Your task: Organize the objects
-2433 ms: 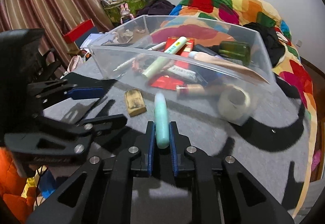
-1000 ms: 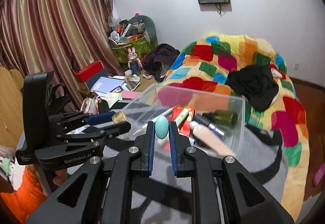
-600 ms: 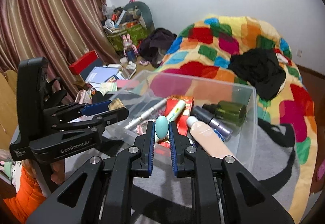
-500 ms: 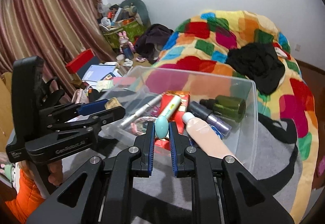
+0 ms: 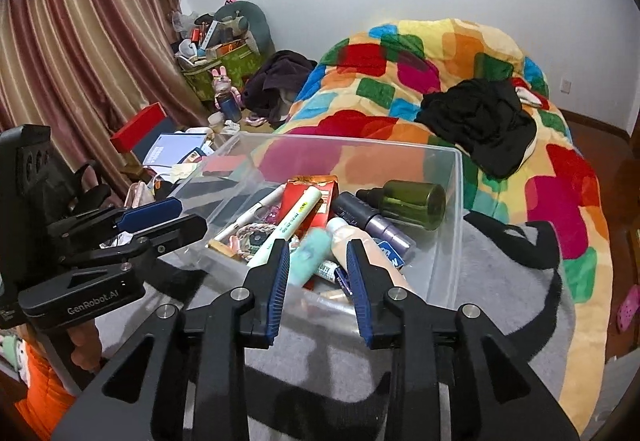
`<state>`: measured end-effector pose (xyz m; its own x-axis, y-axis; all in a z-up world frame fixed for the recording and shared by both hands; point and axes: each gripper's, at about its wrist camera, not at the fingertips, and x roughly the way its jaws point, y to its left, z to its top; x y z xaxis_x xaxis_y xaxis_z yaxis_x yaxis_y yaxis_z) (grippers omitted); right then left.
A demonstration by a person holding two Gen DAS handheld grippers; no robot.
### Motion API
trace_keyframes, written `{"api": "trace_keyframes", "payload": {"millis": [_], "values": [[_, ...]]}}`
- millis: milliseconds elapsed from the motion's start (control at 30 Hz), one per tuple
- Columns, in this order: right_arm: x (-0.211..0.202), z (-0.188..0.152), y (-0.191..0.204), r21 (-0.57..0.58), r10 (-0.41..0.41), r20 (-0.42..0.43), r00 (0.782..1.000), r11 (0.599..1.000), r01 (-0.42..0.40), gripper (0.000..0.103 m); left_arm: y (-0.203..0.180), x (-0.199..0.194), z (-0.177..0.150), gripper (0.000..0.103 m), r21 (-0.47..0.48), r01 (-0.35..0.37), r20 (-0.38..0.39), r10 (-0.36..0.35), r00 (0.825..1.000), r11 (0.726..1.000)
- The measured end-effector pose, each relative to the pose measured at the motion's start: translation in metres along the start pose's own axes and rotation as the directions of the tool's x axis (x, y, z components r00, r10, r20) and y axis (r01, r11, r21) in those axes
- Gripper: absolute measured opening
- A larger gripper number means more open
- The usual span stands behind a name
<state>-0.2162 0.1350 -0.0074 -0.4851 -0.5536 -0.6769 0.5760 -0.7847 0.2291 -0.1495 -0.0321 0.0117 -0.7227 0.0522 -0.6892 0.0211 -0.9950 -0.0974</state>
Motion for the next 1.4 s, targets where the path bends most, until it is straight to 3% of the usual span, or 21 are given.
{"api": "trace_keyframes", "payload": {"millis": [133, 267, 333, 400, 600, 800, 1400], "values": [[-0.014, -0.005, 0.007, -0.025, -0.019, 0.029, 0.999, 0.999, 0.02, 0.027, -0.004, -0.016, -0.006, 0.046, 0.004, 0.007, 0.033, -0.007, 0.999, 1.0], [-0.031, -0.013, 0.016, -0.047, -0.048, 0.074, 0.996, 0.998, 0.052, 0.027, -0.009, -0.032, -0.014, 0.057, 0.009, 0.017, 0.079, -0.018, 0.997, 1.0], [-0.04, -0.017, 0.021, -0.051, -0.066, 0.101, 0.993, 0.996, 0.071, 0.033, -0.012, -0.038, -0.018, 0.061, 0.019, 0.024, 0.092, -0.026, 0.995, 1.0], [-0.049, -0.021, 0.025, -0.045, -0.084, 0.132, 0.988, 0.995, 0.09, 0.046, -0.015, -0.043, -0.023, 0.067, 0.029, 0.018, 0.106, -0.021, 0.994, 0.999], [-0.067, -0.032, 0.032, -0.035, -0.126, 0.192, 0.973, 0.99, 0.135, 0.064, -0.018, -0.054, -0.034, 0.085, 0.024, 0.006, 0.153, -0.01, 0.988, 1.0], [-0.065, -0.044, 0.033, -0.022, -0.14, 0.179, 0.974, 0.989, 0.147, 0.069, -0.018, -0.057, -0.042, 0.09, 0.026, 0.005, 0.154, -0.009, 0.988, 1.0], [-0.049, -0.062, 0.022, 0.032, -0.117, 0.122, 0.986, 0.993, 0.114, 0.069, -0.018, -0.05, -0.055, 0.091, 0.009, 0.036, 0.126, -0.036, 0.991, 0.999]]}}
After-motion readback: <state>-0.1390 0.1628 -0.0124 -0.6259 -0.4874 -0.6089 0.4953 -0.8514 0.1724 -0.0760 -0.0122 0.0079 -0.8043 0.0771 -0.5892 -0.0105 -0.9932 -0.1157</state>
